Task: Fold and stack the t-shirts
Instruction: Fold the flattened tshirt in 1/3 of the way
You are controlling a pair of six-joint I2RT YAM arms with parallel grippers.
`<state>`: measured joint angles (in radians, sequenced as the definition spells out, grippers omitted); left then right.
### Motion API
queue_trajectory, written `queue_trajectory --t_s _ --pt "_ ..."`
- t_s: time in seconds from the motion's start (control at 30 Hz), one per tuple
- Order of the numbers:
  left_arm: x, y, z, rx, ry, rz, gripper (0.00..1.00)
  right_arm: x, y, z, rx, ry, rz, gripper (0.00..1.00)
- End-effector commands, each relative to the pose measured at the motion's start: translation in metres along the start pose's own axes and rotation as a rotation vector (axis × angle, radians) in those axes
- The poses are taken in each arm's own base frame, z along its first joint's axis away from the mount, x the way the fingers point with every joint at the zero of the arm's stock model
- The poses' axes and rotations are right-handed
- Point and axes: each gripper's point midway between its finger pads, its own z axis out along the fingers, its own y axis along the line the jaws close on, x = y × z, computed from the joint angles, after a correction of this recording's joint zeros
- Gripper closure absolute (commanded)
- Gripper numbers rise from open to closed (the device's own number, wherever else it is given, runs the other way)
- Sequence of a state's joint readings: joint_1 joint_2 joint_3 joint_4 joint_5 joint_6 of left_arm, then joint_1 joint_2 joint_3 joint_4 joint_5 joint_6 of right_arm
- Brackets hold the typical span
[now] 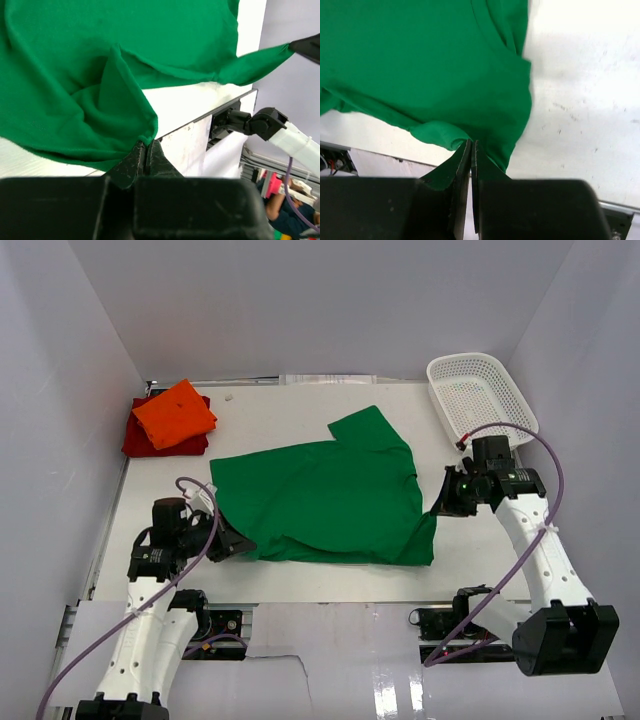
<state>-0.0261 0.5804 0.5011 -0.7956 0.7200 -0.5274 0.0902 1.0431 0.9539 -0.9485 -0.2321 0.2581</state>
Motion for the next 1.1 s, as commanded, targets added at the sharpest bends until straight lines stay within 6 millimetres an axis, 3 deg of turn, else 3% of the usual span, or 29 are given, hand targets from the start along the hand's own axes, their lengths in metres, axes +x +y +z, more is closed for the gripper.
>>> queue_trajectory --t_s 0.0,0.03,0.17,0.3,0.6,0.9,1.07 --pt "-0.024 -0.018 -0.014 -0.013 -0.085 0.102 1.00 -0.053 0.014 -0.008 -0.023 -0.153 -0.057 0.92" --pt "-0.030 -0.023 -0.021 -0.030 -0.105 0.106 1.00 -0.060 0.016 -0.006 -0.032 -0.156 -0.053 0.92" --pt "-0.057 -0.002 -0.040 -0.250 -0.246 0.064 1.00 -0.081 0.022 -0.007 -0.038 -0.178 -0.071 0.92" --pt "-0.069 0.009 -0.056 -0.364 -0.339 -0.004 1.00 -0.096 0.036 -0.007 -0.084 -0.179 -0.098 0.92" --pt "-0.021 0.023 -0.040 -0.338 -0.201 -0.183 1.00 -0.118 0.056 0.020 -0.116 -0.132 -0.138 0.92" --pt "-0.009 0.030 -0.053 -0.445 -0.137 -0.229 1.00 -0.138 0.068 0.031 -0.121 -0.127 -0.173 0.92" --pt "-0.013 0.041 -0.077 -0.653 -0.086 -0.280 1.00 -0.147 0.069 0.038 -0.123 -0.122 -0.183 0.92"
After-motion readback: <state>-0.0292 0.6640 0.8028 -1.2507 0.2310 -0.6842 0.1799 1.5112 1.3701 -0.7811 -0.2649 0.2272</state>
